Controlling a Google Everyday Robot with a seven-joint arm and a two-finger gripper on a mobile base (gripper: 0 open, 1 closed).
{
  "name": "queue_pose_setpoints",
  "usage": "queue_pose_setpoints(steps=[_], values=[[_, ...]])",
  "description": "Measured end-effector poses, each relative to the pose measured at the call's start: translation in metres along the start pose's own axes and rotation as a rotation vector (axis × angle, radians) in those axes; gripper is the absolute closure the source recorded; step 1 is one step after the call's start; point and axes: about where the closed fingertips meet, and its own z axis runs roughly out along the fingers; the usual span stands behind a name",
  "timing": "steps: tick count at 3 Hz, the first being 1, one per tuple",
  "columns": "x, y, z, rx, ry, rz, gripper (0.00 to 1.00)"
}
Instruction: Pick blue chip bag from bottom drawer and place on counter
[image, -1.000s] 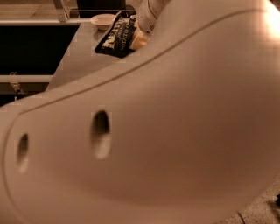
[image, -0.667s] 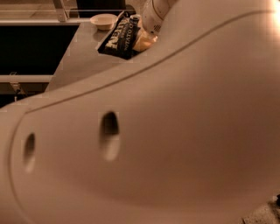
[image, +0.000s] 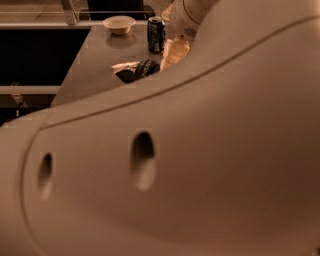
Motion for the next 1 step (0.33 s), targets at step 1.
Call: queue_pose_setpoints(steps=[1], values=[[0.0057, -0.0007, -0.0053, 0.008, 0.003, -0.008, 0.00]])
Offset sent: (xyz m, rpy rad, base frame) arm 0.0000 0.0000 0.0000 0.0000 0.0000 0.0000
